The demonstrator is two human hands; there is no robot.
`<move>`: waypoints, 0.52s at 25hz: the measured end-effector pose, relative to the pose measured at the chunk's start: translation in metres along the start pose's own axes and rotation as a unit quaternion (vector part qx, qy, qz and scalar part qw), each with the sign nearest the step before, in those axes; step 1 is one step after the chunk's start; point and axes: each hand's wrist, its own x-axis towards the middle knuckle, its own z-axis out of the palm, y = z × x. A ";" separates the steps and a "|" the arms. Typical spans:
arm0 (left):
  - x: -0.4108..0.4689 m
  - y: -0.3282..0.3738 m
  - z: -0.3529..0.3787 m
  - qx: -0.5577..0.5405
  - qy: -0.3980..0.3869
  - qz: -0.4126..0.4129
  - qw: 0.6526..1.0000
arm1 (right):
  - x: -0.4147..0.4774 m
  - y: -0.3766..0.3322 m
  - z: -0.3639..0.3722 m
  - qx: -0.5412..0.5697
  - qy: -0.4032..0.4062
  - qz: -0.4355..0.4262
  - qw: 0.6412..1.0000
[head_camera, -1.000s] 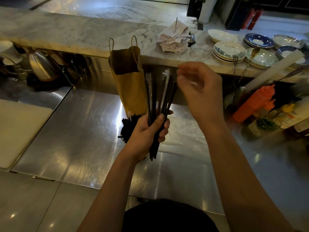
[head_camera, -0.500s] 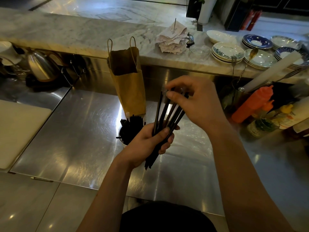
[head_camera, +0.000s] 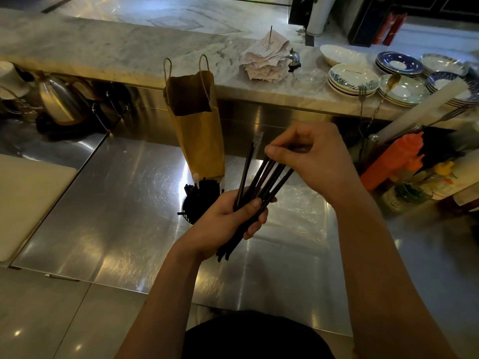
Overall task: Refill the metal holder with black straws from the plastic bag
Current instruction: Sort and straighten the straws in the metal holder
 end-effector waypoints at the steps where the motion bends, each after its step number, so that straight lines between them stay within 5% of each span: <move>1: 0.000 0.001 0.000 -0.001 0.000 0.001 1.000 | 0.000 0.001 -0.001 -0.009 -0.031 0.006 0.999; 13: -0.002 0.003 -0.001 0.028 -0.016 0.002 0.999 | -0.001 0.001 -0.009 -0.003 -0.114 -0.010 0.993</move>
